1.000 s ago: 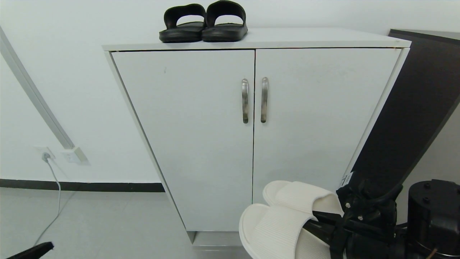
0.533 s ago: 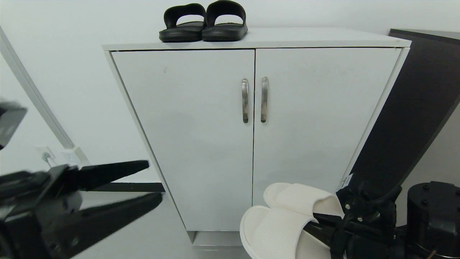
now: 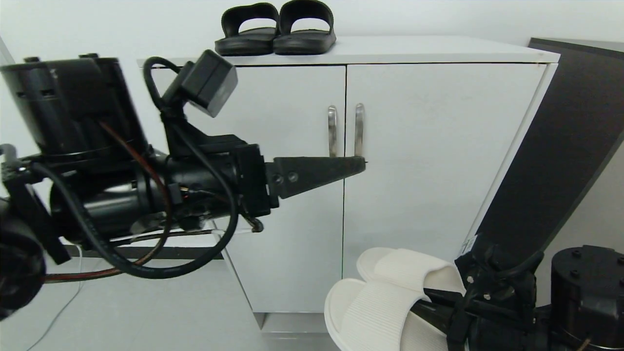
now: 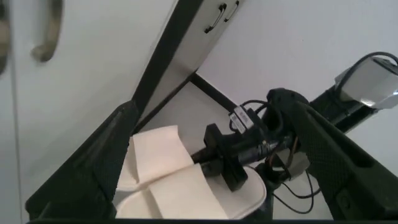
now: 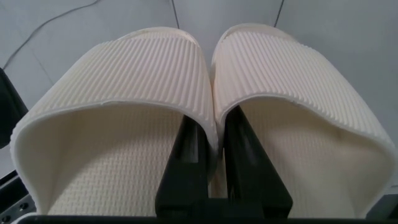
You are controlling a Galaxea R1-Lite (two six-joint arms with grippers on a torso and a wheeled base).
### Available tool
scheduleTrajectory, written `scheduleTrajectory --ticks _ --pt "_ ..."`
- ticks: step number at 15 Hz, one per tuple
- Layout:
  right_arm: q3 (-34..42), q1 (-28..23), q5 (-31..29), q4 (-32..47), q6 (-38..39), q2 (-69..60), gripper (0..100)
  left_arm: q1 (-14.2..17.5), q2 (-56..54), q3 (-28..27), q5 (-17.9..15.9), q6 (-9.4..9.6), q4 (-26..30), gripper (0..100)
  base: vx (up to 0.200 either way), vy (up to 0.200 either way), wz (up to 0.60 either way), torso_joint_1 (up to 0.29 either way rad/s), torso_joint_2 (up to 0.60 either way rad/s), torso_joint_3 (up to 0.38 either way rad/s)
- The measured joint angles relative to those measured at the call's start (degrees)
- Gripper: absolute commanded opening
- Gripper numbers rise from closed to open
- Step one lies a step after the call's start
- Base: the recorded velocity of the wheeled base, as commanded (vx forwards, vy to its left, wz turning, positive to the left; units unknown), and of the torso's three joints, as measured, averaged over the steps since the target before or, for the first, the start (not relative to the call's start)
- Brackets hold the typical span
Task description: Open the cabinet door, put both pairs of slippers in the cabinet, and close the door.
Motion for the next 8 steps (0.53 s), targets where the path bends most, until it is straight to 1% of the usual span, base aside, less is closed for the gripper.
scheduleTrajectory --ticks 2,4,5,8 --pt "0.0 -0.2 0.0 0.0 0.0 0.0 0 -1.1 4.3 -4.9 0.3 -0.39 0.3 100 0.000 0.000 0.00 0.000 0.00 0.000" --pt "0.0 -0.3 0.0 0.0 0.0 0.0 0 -1.9 7.3 -9.9 1.6 -1.35 3.3 100 0.000 0.000 0.00 0.000 0.00 0.000" --pt "0.0 -0.3 0.0 -0.1 0.0 0.0 0 -2.1 8.7 -12.4 3.5 -1.49 4.0 100 0.000 0.000 0.00 0.000 0.00 0.000" --pt "-0.2 -0.4 0.0 -0.1 0.0 0.0 0 -3.7 13.8 -20.0 12.6 -1.54 4.5 100 0.000 0.000 0.00 0.000 0.00 0.000"
